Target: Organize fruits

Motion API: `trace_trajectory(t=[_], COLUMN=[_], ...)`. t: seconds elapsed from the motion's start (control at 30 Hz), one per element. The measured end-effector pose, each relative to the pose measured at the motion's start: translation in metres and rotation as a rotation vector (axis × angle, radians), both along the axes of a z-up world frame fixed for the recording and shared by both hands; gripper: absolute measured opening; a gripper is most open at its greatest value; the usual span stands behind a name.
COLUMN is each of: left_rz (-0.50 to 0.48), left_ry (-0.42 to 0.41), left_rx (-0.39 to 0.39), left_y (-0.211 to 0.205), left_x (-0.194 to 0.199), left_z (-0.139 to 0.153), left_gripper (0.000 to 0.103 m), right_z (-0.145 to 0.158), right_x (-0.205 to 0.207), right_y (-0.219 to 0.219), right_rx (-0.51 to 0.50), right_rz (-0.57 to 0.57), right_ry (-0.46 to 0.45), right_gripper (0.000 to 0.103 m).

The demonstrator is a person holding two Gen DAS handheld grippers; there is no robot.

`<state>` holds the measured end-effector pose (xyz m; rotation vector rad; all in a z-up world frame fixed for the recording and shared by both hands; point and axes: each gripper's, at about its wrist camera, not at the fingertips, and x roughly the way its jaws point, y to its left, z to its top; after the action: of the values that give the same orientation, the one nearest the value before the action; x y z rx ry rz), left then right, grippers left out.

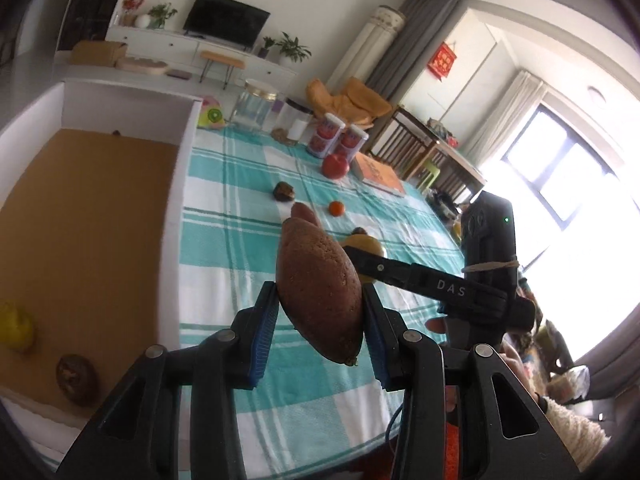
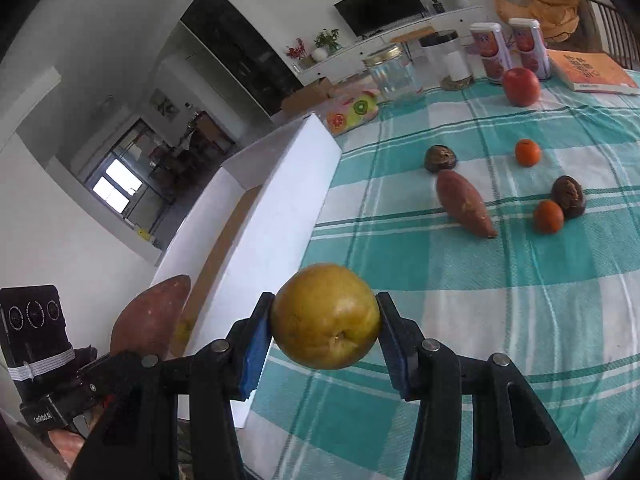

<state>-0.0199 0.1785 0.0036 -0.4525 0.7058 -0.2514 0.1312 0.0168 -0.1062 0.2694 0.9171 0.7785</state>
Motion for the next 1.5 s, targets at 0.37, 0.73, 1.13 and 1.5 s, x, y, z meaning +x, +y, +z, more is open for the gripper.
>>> trace_trajectory(t=[0.37,0.73,1.13,1.5], left_rz=[0.356,0.379,0.000,0.028], left_ry=[0.275,0.151,0.143,0.164], left_rx=[0.292,0.361,0.395,0.547], left_y=[0.107,0.065,-0.099,-0.134], left_x=[0.020,0.018,0.068,0.089], left_z=[-0.057,-0.036,-0.085,-0.129], left_gripper=[0.043,0.080,0.087,0.087], right_z=[0.010,0.025,-0.088,-0.088], right_x=[-0.065,-0.042,-0.024,-0.021], right_y=[0.187,0.115,-0.122,-0.147], right_rx=[-0.227,-0.166,-0.432,-0.388], right_rz=[0.366,0.199,-0.420,-0.551], right_ry=[-0.164,-0.230,-0.146,-0.122], right_gripper=[0.050,0.075,0.085,0.085])
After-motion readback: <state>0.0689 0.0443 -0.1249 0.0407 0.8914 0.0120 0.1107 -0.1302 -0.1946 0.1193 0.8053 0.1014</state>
